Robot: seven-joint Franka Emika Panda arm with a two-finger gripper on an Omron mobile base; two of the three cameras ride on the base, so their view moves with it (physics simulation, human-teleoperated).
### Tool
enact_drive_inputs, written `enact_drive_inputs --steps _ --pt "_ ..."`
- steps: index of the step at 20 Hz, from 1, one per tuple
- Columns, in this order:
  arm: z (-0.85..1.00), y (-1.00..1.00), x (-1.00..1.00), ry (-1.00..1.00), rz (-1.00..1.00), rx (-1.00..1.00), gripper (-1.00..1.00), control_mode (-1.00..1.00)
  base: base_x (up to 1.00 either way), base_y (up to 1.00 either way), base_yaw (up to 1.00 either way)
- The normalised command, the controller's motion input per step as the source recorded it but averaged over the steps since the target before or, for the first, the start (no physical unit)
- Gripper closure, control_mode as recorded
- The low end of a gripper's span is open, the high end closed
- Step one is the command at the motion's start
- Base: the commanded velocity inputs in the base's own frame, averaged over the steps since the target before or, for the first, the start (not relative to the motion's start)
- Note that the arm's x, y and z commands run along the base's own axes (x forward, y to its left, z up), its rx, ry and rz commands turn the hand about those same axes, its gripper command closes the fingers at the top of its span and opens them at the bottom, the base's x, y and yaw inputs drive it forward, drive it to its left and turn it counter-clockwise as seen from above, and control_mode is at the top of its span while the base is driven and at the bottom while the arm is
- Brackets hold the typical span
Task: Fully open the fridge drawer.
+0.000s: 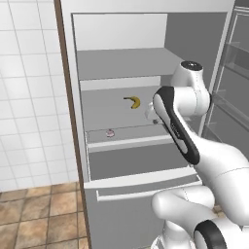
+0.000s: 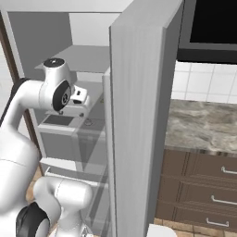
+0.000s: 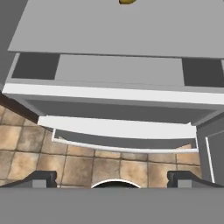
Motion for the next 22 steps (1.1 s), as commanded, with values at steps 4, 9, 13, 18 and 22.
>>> enact_drive_inputs --steps 4,9,13,18,22 --pt "-0.28 0.0 0.43 -0.04 -0.01 0.0 -1.0 -1.0 0.0 0.0 0.0" --pt "-0.43 0.02 0.26 0.0 -0.1 0.01 -1.0 -1.0 0.0 0.0 0.0" --pt "-0.42 0.08 0.23 0.0 -0.1 0.03 -1.0 -1.0 0.0 0.0 0.0" --pt "-0.37 0.0 0.2 0.06 -0.05 0.06 -1.0 -1.0 0.0 0.0 0.0" --pt "-0.34 0.0 0.25 0.02 -0.04 0.07 -1.0 -1.0 0.0 0.0 0.0"
